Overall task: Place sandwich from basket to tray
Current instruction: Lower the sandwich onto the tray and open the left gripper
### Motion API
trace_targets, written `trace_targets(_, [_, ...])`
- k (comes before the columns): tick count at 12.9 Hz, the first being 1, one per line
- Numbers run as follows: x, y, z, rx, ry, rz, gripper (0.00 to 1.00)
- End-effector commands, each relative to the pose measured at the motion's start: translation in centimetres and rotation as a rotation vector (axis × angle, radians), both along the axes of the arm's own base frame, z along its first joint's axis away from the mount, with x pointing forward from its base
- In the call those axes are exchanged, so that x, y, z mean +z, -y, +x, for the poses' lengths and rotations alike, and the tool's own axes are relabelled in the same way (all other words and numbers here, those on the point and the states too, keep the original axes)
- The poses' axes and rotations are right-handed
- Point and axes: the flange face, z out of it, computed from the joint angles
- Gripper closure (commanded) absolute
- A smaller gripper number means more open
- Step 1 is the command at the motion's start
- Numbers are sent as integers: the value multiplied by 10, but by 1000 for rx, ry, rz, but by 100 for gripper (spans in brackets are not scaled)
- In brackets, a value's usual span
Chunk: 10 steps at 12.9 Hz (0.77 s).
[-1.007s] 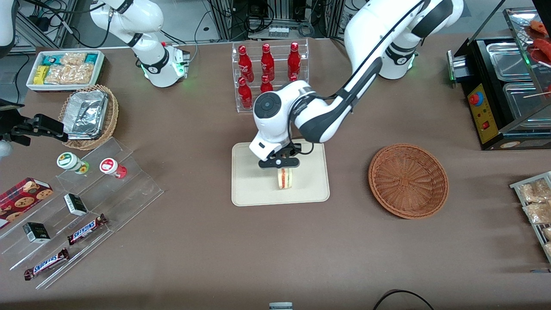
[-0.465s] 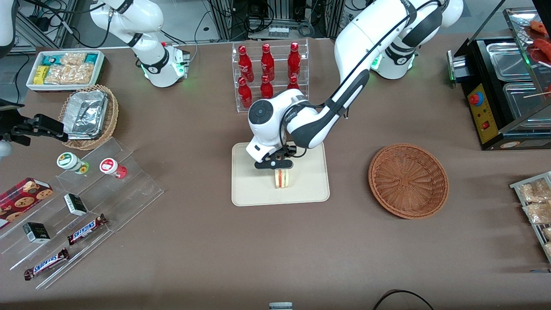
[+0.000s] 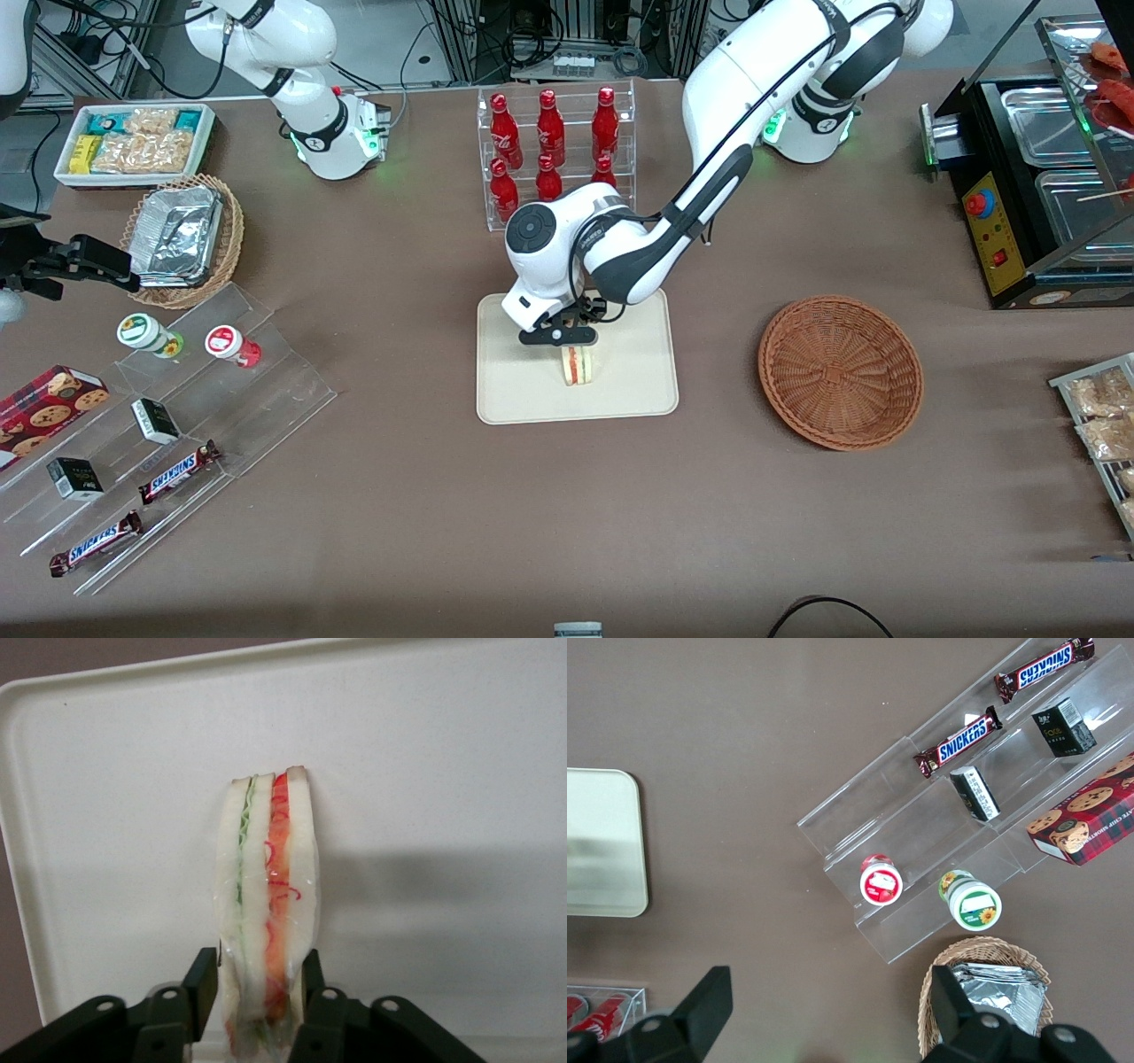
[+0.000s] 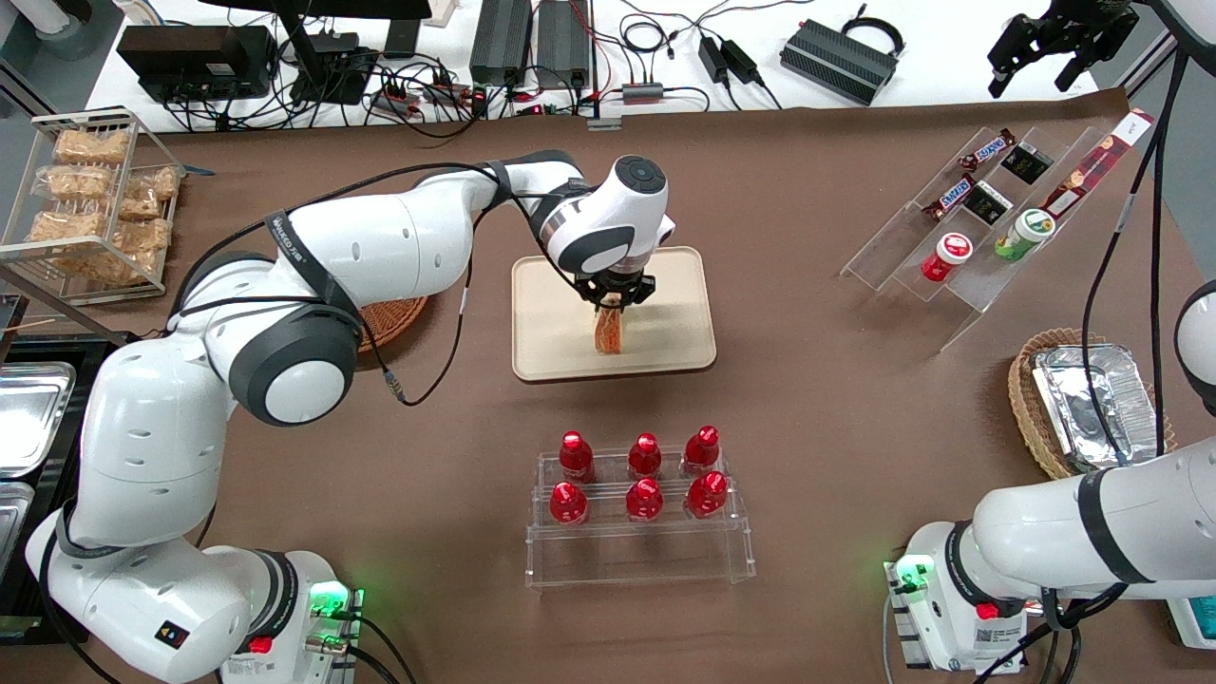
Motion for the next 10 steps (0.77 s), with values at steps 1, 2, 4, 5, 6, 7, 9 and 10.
trace_targets(1, [42, 4, 6, 23, 67, -17, 1])
trace_targets(2, [62, -1, 9, 54, 81, -18, 1])
trace_targets(4, [102, -16, 13, 108, 98, 7, 1])
trace_targets(5, [120, -28, 19, 143, 93, 11, 1])
trace_targets(6, [139, -40, 24, 179, 79, 4, 1])
trace_targets(7, [159, -53, 25, 203, 74, 15, 1])
trace_targets(9, [191, -84, 34, 257, 62, 43, 1])
trace_targets(10, [207, -98, 38, 278, 40, 28, 1])
